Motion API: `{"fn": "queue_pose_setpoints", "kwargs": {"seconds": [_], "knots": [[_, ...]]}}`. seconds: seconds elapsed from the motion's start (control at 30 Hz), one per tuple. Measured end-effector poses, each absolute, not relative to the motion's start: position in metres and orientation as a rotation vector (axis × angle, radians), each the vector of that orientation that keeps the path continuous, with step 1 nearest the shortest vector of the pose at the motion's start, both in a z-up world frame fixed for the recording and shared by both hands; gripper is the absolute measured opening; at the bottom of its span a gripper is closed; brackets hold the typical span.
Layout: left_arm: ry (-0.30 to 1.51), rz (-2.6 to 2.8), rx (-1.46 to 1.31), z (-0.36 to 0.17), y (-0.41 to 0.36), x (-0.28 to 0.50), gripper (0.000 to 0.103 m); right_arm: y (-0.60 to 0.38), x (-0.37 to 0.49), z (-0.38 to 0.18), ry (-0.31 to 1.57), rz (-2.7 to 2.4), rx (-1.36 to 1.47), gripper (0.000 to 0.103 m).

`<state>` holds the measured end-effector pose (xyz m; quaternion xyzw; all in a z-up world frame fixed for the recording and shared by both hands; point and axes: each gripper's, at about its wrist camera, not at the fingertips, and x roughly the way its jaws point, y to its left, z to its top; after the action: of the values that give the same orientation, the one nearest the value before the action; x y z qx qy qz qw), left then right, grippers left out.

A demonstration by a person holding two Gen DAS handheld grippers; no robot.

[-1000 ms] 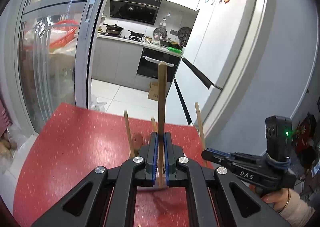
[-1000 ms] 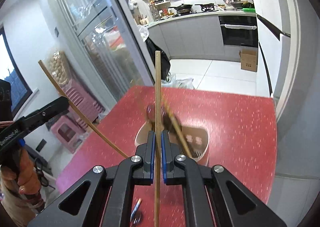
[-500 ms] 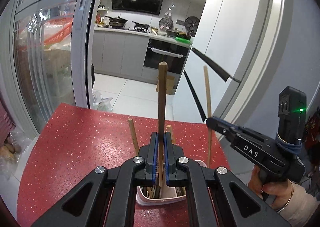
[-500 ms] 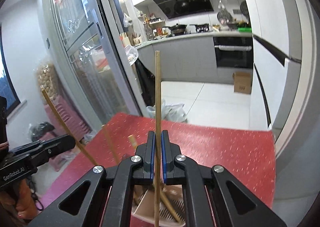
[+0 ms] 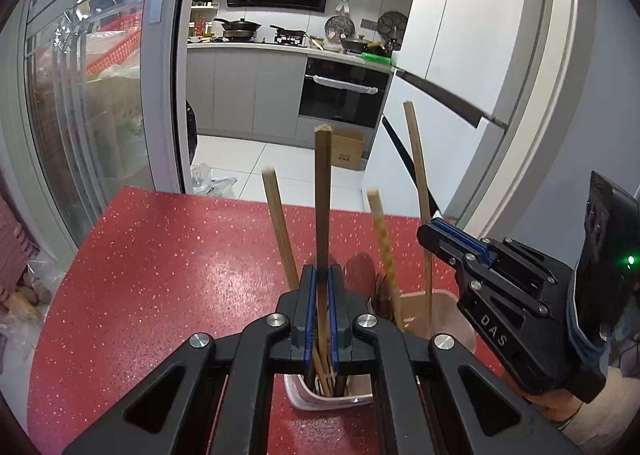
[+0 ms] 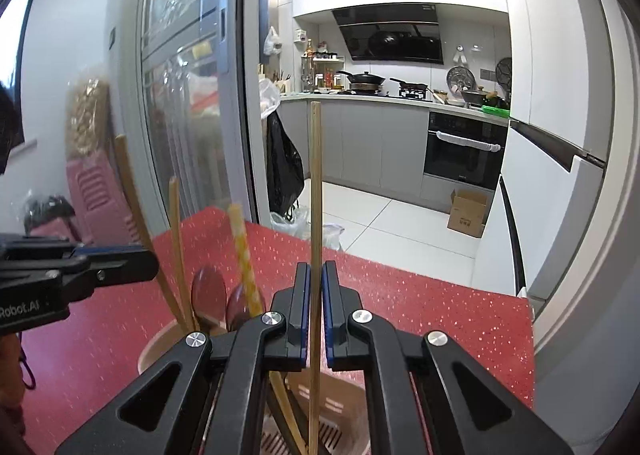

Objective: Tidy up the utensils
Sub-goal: 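Carry both held chopsticks to the beige holder and lower them in upright, then open both tools to release the chopsticks into the holder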

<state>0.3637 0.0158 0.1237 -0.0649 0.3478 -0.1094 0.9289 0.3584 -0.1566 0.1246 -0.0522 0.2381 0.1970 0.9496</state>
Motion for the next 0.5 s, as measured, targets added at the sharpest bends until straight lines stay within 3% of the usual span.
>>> {"fn": "queue_pose_setpoints", "kwargs": {"seconds": [0.5], "knots": [[0.751,-0.17,-0.074,0.101,0.015,0.342,0.034,-0.156,0.335,0.102,0.546,0.426,-0.171,0.007]]}}
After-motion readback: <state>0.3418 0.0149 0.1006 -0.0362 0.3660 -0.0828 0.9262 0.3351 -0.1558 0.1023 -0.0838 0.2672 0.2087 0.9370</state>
